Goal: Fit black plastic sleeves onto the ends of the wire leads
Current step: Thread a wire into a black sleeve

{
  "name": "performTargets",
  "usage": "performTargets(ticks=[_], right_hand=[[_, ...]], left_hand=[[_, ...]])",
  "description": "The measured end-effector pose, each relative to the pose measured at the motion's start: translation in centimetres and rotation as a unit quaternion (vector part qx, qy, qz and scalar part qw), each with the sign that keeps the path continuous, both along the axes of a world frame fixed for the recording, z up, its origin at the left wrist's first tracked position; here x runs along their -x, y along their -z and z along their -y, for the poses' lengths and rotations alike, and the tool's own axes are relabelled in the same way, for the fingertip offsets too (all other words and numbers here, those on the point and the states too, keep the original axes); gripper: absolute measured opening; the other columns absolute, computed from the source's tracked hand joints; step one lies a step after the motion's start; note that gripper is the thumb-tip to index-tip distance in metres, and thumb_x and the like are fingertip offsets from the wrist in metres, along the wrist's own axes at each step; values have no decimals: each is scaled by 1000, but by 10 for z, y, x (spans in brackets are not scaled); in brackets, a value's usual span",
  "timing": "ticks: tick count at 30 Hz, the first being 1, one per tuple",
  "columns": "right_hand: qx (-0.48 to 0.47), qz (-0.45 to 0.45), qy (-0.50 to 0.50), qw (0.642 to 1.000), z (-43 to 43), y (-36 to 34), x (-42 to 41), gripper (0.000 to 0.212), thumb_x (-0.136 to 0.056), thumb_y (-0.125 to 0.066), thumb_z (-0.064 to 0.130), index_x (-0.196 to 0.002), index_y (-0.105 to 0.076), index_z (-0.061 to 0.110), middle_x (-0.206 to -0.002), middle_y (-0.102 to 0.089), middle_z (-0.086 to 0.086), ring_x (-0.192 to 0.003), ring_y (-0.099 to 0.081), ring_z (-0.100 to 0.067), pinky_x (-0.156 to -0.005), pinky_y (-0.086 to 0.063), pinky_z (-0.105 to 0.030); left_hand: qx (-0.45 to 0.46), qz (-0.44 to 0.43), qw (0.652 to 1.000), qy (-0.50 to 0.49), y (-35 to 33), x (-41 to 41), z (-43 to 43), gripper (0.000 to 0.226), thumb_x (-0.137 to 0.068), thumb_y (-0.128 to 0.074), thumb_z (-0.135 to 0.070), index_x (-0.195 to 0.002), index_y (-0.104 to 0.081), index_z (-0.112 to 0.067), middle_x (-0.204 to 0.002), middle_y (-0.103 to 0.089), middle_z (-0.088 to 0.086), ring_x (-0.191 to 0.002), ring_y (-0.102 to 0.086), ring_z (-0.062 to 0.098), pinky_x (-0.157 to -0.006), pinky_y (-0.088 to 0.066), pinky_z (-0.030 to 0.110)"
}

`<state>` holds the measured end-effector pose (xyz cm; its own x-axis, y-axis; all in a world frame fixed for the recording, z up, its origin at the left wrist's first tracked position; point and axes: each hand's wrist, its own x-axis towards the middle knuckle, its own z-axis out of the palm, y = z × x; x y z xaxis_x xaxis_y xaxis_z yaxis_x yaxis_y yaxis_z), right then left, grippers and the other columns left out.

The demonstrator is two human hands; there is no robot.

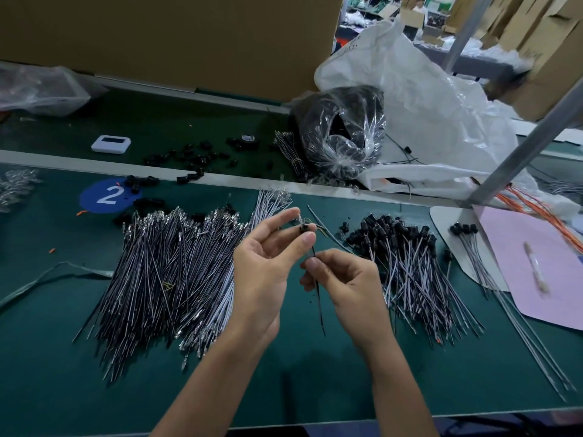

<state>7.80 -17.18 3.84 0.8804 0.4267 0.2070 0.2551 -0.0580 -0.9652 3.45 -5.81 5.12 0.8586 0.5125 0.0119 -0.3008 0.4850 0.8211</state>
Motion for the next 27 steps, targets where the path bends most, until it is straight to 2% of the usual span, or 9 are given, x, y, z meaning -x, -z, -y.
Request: performTargets(ticks=[5,8,10,12,14,16,18,22,27], right_hand=[[-29,2,7,1000,-4,-1,2,13,-91,-65,5,-80,-72,7,-65,-71,-5,-59,-65,-13,-64,-51,-20],[-35,-8,6,999,-3,1,3,12,-90,-66,5,-81,-73,8,-65,-71,-6,-58,-65,-15,-63,-52,-21],[-38,-15,3,999,-2,2,3,12,-88,-67,5,-79,-73,11,-64,-71,-7,-57,-65,-14,-62,-52,-21],[-32,-14,2,999,-1,3,3,12,-86,-69,6,-77,-73,13,-64,-71,-6,-57,-65,-14,-62,-52,-21],[-27,-16,0,1000,-1,4,3,14,-86,-69,7,-76,-73,15,-65,-71,-6,-57,-65,-15,-63,-52,-22],[-31,-22,-2,999,-1,4,5,15,-88,-67,6,-77,-74,14,-66,-72,-7,-58,-66,-16,-64,-52,-22],[-41,-32,-2,999,-2,5,7,15,-90,-64,6,-79,-74,11,-67,-72,-8,-60,-66,-17,-65,-52,-22],[-48,-41,6,998,-4,6,10,18,-93,-61,5,-81,-74,9,-69,-72,-8,-64,-66,-19,-66,-53,-24],[-44,-36,16,998,-4,3,12,21,-94,-58,4,-82,-73,12,-72,-73,-6,-64,-67,-15,-65,-51,-19]], left_hand=[[-9,-16,1000,17,4,3,5,38,-67,-76,-16,-104,-71,-15,-90,-76,7,-74,-68,10,-54,-51,22],[-29,-21,999,23,5,4,2,34,-65,-78,-24,-98,-75,-16,-93,-76,6,-84,-69,13,-67,-54,23],[-27,-21,999,28,3,5,-3,32,-64,-77,-36,-92,-78,-18,-96,-75,4,-88,-67,14,-79,-52,31],[-26,-17,999,35,1,3,-9,27,-68,-74,-39,-86,-79,-21,-94,-74,1,-87,-64,13,-84,-49,34],[-14,-9,999,45,0,0,-13,18,-71,-73,-33,-81,-79,-20,-88,-73,-1,-84,-64,10,-85,-50,31],[8,3,998,54,1,-1,-15,11,-72,-71,-26,-77,-78,-19,-82,-72,-3,-78,-64,8,-79,-52,27],[30,8,998,50,3,-2,-15,9,-73,-71,-24,-76,-78,-19,-79,-71,-2,-74,-65,8,-73,-53,22],[34,12,999,23,8,-3,-13,6,-71,-73,-23,-73,-77,-20,-78,-73,1,-74,-67,10,-71,-55,21],[-1,15,1000,-1,13,-3,-13,22,-59,-82,-30,-78,-78,-20,-80,-75,4,-78,-70,14,-75,-56,22]])
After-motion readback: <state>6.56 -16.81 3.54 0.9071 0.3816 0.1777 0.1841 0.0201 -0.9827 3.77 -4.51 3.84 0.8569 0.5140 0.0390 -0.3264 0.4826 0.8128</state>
